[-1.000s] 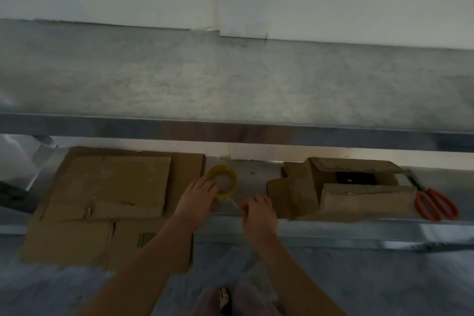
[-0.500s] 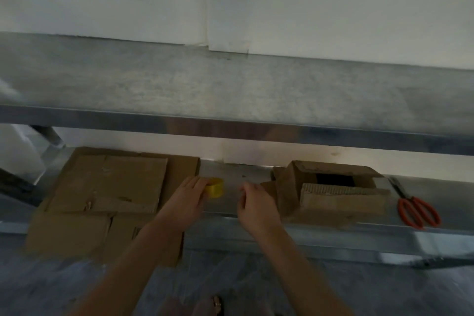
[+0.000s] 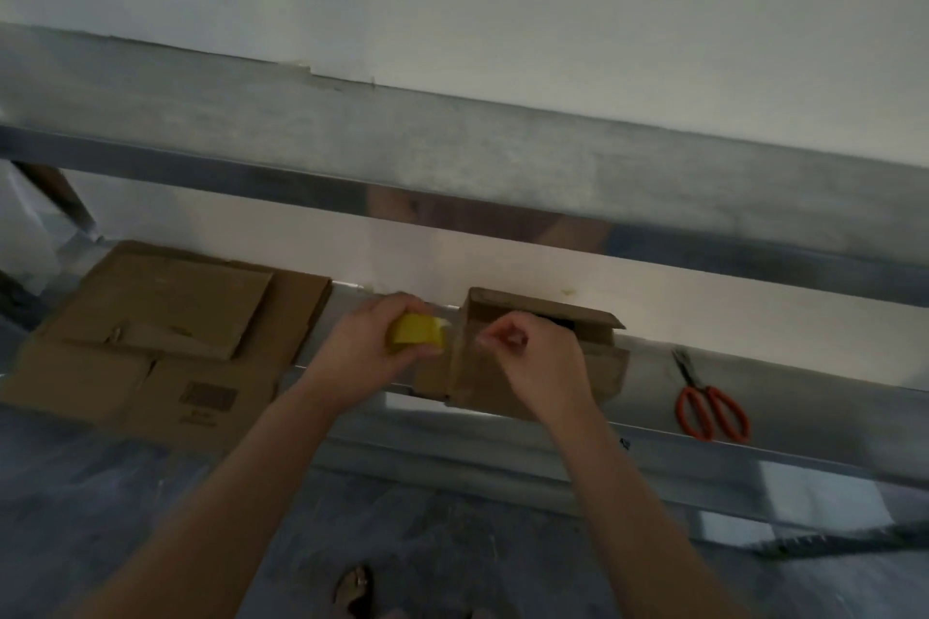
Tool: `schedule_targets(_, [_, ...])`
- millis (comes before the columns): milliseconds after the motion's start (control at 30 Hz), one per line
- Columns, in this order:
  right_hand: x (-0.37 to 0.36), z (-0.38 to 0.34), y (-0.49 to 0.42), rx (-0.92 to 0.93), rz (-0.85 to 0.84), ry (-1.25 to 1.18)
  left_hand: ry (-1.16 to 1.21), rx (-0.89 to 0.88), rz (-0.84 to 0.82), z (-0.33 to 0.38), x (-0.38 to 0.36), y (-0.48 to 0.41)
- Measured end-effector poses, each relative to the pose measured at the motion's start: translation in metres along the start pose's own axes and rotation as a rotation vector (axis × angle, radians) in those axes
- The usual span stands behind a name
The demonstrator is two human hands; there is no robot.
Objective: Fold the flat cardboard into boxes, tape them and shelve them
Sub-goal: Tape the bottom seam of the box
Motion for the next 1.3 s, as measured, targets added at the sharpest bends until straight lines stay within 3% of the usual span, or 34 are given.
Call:
schedule_targets(233, [0.066, 0.051, 0.009, -0.12, 0.057, -0.168, -0.086, -0.075, -0.058, 0.064, -0.021, -0.023])
schedule_targets(400, [0.084, 0.085, 0.013, -0.185, -0.016, -0.28, 0.051, -0.039, -0.155, 0.071, -0.027, -0.039])
schedule_targets(700, [0.088, 0.104, 0.002, -0.166, 0.038, -0.1, -0.03, -0.035, -0.174, 0.063, -0.041, -0.066])
schedule_targets(833, [0.095, 0.111, -0.003, -0.175, 0.119, -0.053, -0.299, -0.128, -0.134, 0.058, -0.041, -0.067])
schedule_targets(1033, [0.1, 0.123, -0.014, -0.194, 0.113, -0.016, -0.041, -0.008, -0.201, 0.048, -0.033, -0.079])
schedule_targets(1300, [0.085, 0.148, -0.015, -0.272, 0.133, -0.086, -0.153, -0.002, -0.198, 0.031, -0.059, -0.094])
Point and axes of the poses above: each hand's wrist, its own y-axis away from the middle knuckle, its own x-axis out of the back of the hand, z = x × y, the point moved 6 cm from there along -y, towards the middle knuckle, and after that the axes turned 1 degree about y, right-handed, at the moved point
